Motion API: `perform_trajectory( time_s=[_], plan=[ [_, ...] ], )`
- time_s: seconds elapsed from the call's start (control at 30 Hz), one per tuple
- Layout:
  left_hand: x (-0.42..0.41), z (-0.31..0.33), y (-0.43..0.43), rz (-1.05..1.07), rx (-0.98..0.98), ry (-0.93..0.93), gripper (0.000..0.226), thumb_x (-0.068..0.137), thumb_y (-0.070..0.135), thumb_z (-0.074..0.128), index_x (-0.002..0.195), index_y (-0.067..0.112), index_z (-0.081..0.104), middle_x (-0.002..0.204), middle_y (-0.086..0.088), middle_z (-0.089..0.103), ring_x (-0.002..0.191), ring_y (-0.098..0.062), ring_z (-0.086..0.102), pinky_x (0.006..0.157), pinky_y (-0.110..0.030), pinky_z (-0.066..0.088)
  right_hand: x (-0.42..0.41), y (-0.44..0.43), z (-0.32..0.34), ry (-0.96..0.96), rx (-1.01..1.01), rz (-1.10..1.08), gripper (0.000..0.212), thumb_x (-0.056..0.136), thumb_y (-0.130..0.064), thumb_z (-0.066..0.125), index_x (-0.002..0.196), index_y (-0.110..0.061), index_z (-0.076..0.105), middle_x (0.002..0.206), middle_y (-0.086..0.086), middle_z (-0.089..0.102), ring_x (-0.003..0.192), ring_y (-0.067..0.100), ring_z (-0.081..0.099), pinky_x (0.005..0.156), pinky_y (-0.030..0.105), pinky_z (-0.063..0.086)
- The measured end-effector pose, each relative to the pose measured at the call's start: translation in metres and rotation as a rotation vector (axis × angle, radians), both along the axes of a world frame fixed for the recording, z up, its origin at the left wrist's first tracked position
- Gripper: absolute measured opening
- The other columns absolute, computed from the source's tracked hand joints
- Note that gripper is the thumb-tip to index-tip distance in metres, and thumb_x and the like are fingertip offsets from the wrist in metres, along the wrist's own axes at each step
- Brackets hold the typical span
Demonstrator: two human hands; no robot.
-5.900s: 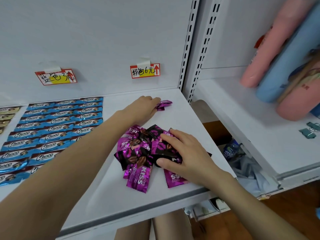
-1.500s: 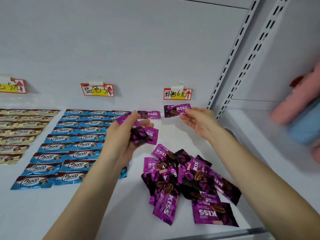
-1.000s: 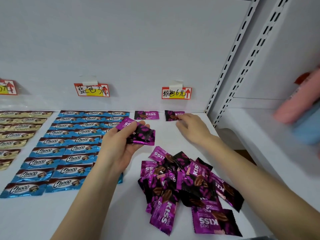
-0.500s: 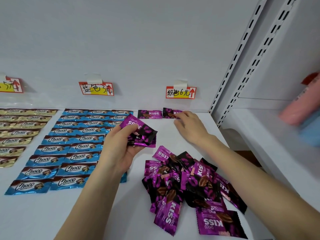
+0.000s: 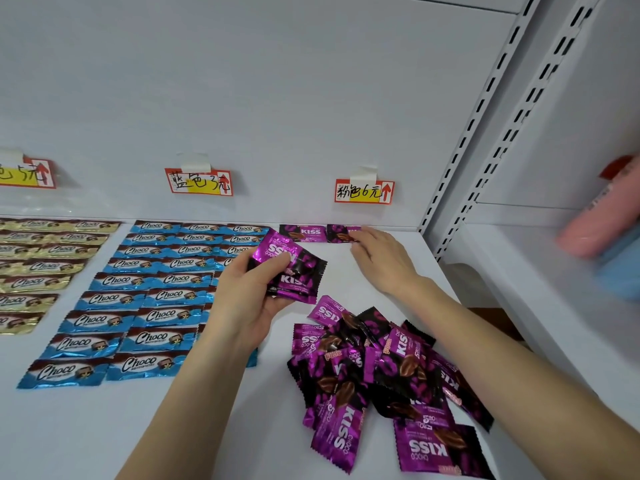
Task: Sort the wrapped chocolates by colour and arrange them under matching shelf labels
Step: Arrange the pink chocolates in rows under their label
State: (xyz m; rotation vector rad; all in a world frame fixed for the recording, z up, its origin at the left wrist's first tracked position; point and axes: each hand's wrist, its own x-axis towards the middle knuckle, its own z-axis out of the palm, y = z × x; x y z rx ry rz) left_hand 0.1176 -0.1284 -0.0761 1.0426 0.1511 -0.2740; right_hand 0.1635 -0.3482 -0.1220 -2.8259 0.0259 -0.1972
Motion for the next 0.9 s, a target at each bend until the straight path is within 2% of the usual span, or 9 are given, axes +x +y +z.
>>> perform_trajectory(
  time_s=[0.13,0.23,0.3,0.4,0.53,0.63,0.73,0.8,0.9],
  plan=[
    [-0.001,0.001,-0.001,-0.024,-0.013,-0.026,0.011,0.083,0.005,0.064,0.093,0.008,0.061,0.076,-0.005,0.073,0.072,-0.019,0.072,0.062,-0.037,0.06,-0.017,0.014,0.028,-0.235,0.413,-0.012,0.033,0.097,-0.022,0.043,0.127,-0.011,0.052,0.131,0.002,0.053,0.122,0.013,0.045,0.1,0.019,0.03],
    [-0.005,0.003,-0.003,-0.059,0.026,-0.101,0.01,0.082,0.009,0.064,0.093,0.011,0.064,0.077,-0.005,0.073,0.07,-0.018,0.071,0.054,-0.033,0.058,-0.038,0.035,0.062,-0.241,0.737,0.132,0.016,0.087,-0.022,0.062,0.103,-0.023,0.063,0.097,-0.014,0.063,0.087,-0.006,0.058,0.08,0.016,0.045],
    [-0.008,0.003,-0.005,-0.086,0.086,-0.173,0.012,0.083,0.012,0.063,0.095,0.013,0.066,0.078,-0.005,0.073,0.069,-0.019,0.071,0.056,-0.034,0.059,-0.051,0.049,0.078,-0.1,0.783,0.271,0.023,0.08,-0.02,0.07,0.1,-0.028,0.062,0.089,-0.012,0.064,0.078,-0.001,0.059,0.073,0.011,0.046],
    [-0.011,0.004,-0.007,-0.082,0.126,-0.236,0.017,0.083,0.016,0.063,0.1,0.016,0.065,0.076,-0.004,0.072,0.066,-0.018,0.07,0.057,-0.035,0.059,-0.063,0.061,0.086,0.002,0.792,0.324,0.022,0.078,-0.013,0.072,0.093,-0.026,0.063,0.079,-0.004,0.066,0.071,0.006,0.062,0.065,0.016,0.048],
    [-0.014,0.006,-0.008,-0.1,0.166,-0.261,0.033,0.068,0.025,0.07,0.1,0.019,0.063,0.075,-0.003,0.071,0.067,-0.019,0.071,0.057,-0.031,0.058,-0.068,0.064,0.084,-0.058,0.991,0.126,0.013,0.082,-0.01,0.067,0.087,-0.018,0.058,0.074,-0.002,0.064,0.061,0.0,0.061,0.054,0.015,0.048],
    [-0.017,0.006,-0.011,-0.116,0.239,-0.295,0.022,0.076,0.01,0.072,0.094,0.021,0.066,0.082,-0.009,0.07,0.069,-0.022,0.07,0.057,-0.03,0.057,-0.072,0.061,0.084,0.002,1.199,0.037,0.012,0.085,-0.008,0.062,0.094,-0.009,0.054,0.076,0.003,0.062,0.061,0.006,0.062,0.056,0.018,0.051],
    [-0.017,0.002,-0.014,0.036,0.46,-0.494,0.026,0.082,0.005,0.067,0.084,0.031,0.064,0.075,0.009,0.066,0.07,-0.009,0.066,0.059,-0.021,0.055,-0.08,0.058,0.09,-0.017,1.118,-0.014,0.012,0.087,-0.02,0.061,0.093,-0.014,0.054,0.077,0.002,0.064,0.063,0.009,0.064,0.058,0.02,0.053],
    [-0.02,0.002,-0.017,0.142,0.672,-0.687,0.03,0.085,0.003,0.063,0.085,0.033,0.063,0.072,0.02,0.062,0.069,-0.001,0.061,0.061,-0.008,0.048,-0.086,0.059,0.094,0.0,1.099,-0.045,0.027,0.083,-0.037,0.063,0.094,-0.013,0.057,0.076,0.004,0.065,0.06,0.011,0.064,0.058,0.023,0.053],
    [-0.025,-0.001,-0.021,0.184,0.874,-0.911,0.025,0.086,0.0,0.061,0.101,0.018,0.07,0.084,0.02,0.057,0.078,0.005,0.057,0.072,-0.002,0.041,-0.09,0.063,0.094,0.013,1.091,-0.039,0.027,0.081,-0.034,0.067,0.092,-0.011,0.06,0.071,0.004,0.065,0.057,0.013,0.064,0.056,0.022,0.053]
  ],
)
